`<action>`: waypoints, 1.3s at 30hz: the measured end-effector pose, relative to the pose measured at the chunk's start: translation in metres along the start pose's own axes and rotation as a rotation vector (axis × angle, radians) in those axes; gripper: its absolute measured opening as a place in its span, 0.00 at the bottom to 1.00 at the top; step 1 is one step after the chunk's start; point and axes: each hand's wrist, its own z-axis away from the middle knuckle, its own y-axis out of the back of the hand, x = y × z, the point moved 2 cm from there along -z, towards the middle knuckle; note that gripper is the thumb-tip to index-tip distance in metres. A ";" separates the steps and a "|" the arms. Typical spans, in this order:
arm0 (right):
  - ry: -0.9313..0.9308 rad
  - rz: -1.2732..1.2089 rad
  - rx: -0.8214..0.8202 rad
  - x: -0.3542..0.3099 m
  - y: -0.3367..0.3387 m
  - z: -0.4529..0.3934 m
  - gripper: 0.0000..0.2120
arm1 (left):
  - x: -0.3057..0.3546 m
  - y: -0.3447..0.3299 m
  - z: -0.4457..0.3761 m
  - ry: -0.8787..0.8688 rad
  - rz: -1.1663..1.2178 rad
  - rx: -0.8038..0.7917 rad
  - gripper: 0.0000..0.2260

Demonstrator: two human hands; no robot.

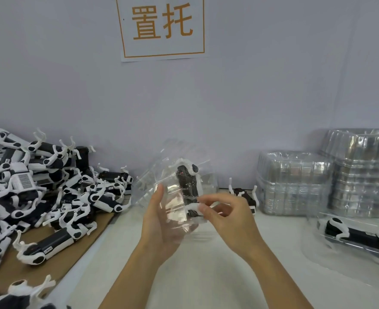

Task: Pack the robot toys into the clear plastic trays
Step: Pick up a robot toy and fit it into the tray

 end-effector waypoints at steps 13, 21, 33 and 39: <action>-0.219 -0.013 0.214 0.028 0.029 -0.006 0.13 | 0.011 0.003 -0.003 -0.293 -0.610 -0.062 0.20; -0.213 0.025 0.422 0.034 0.057 -0.010 0.11 | -0.002 -0.008 -0.004 -0.320 -1.806 -0.083 0.41; -0.278 0.842 -0.203 0.028 0.014 0.001 0.31 | 0.006 0.019 -0.008 -0.504 -1.140 0.145 0.08; -0.482 0.947 -0.144 0.022 0.050 0.001 0.24 | 0.015 0.046 -0.023 -0.528 -1.194 0.490 0.15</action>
